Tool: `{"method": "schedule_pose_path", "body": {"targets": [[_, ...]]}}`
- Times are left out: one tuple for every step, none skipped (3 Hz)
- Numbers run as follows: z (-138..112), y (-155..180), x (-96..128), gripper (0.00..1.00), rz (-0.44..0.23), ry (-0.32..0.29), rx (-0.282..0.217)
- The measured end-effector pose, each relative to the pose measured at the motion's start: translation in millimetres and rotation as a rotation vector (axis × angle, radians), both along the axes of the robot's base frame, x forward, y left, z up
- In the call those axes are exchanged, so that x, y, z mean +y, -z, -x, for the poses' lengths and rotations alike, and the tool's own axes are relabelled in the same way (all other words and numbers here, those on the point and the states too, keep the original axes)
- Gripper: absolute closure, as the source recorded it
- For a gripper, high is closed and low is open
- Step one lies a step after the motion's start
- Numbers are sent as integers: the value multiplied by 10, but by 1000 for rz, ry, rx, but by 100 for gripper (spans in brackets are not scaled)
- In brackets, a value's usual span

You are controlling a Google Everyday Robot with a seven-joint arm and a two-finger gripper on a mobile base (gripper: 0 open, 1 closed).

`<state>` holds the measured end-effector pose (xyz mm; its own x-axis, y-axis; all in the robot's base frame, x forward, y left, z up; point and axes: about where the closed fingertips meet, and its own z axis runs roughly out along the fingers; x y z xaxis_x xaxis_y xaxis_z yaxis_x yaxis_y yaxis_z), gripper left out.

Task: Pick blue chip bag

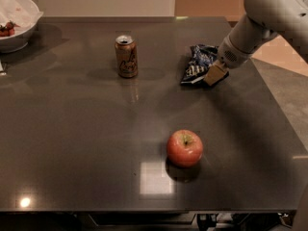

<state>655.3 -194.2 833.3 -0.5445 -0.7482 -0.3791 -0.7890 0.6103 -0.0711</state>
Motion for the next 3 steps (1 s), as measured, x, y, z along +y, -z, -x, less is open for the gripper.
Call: {"method": "schedule_pose_path", "body": {"targets": [[43, -178, 14, 87, -18, -8, -33], [131, -426, 72, 100, -38, -39, -77], [243, -731, 125, 100, -58, -84, -124]]}}
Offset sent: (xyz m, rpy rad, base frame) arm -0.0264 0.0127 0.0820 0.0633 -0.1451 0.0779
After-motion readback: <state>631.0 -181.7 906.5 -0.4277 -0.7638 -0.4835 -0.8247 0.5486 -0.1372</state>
